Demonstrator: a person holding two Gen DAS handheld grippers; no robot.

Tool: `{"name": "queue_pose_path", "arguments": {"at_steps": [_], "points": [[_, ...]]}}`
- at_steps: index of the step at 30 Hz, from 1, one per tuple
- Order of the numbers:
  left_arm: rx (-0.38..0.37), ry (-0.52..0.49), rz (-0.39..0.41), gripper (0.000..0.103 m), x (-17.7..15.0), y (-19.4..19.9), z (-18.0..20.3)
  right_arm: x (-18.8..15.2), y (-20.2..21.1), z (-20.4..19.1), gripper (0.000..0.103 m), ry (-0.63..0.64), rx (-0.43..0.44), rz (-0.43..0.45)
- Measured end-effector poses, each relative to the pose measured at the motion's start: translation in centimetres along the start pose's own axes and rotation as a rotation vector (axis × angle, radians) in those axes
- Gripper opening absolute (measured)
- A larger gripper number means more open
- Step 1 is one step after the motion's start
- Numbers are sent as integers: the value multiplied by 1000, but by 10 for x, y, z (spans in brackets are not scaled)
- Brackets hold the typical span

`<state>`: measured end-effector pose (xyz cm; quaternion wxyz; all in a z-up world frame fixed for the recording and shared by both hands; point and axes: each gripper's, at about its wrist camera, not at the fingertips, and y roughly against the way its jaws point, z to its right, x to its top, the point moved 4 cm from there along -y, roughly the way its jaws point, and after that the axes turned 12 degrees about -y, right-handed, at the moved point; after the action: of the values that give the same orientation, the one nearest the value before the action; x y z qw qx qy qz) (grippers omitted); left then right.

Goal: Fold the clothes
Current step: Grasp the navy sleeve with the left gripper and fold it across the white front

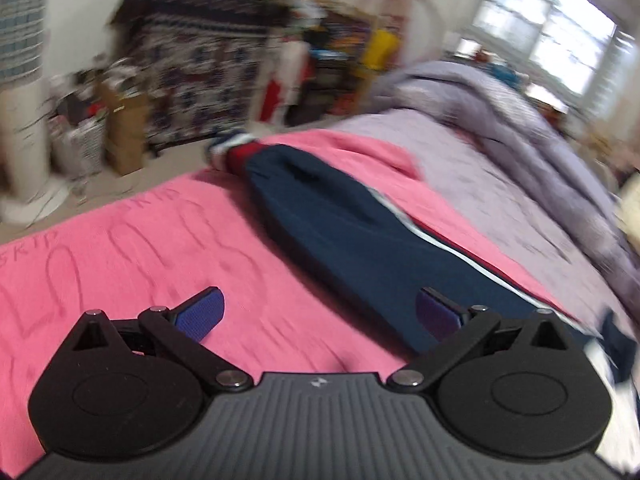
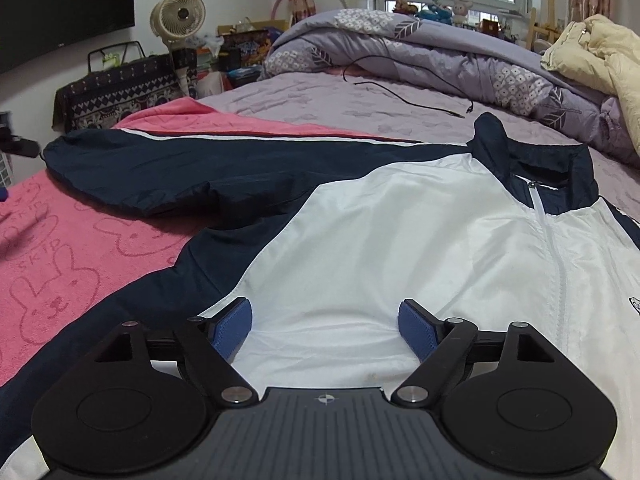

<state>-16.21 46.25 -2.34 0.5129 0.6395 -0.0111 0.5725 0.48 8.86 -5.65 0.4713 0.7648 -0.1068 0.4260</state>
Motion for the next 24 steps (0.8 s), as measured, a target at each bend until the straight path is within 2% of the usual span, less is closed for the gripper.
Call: {"name": "queue_pose_path", "arguments": {"at_steps": [2,4,7,10,11,12,13,14,15,21,22,24], "points": [[38,46,-12,102,5,-21,-10,0,0,0,83,1,-3,1],[70,75,15,103,9,-34,-13,-1,-1,0,84,3,-8,2],[139,31,84,103,15,-43,-3,-2,-1,0,85,6,-15,4],[188,-6,97,99,22,-60,9,-2,-1,1,86,2,-16,4],[197,-17,97,74,23,-64,12,-1,-1,1,87,0,-15,4],[202,-45,81,54,25,-67,18,-1,-1,1,87,-3,-13,3],[209,-72,67,22,26,-69,24,-1,-2,1,87,-5,-12,3],[223,-98,67,3,29,-68,32,-1,-2,2,87,-8,-11,2],[218,-119,92,3,34,-62,42,-1,-2,2,87,-10,-9,2],[47,-292,321,0,52,8,144,1,10,6,86,-41,-12,19],[-12,-346,374,0,53,27,172,1,16,9,82,-56,-14,28],[-135,-506,468,1,39,63,234,0,44,26,81,-141,-11,81]]}}
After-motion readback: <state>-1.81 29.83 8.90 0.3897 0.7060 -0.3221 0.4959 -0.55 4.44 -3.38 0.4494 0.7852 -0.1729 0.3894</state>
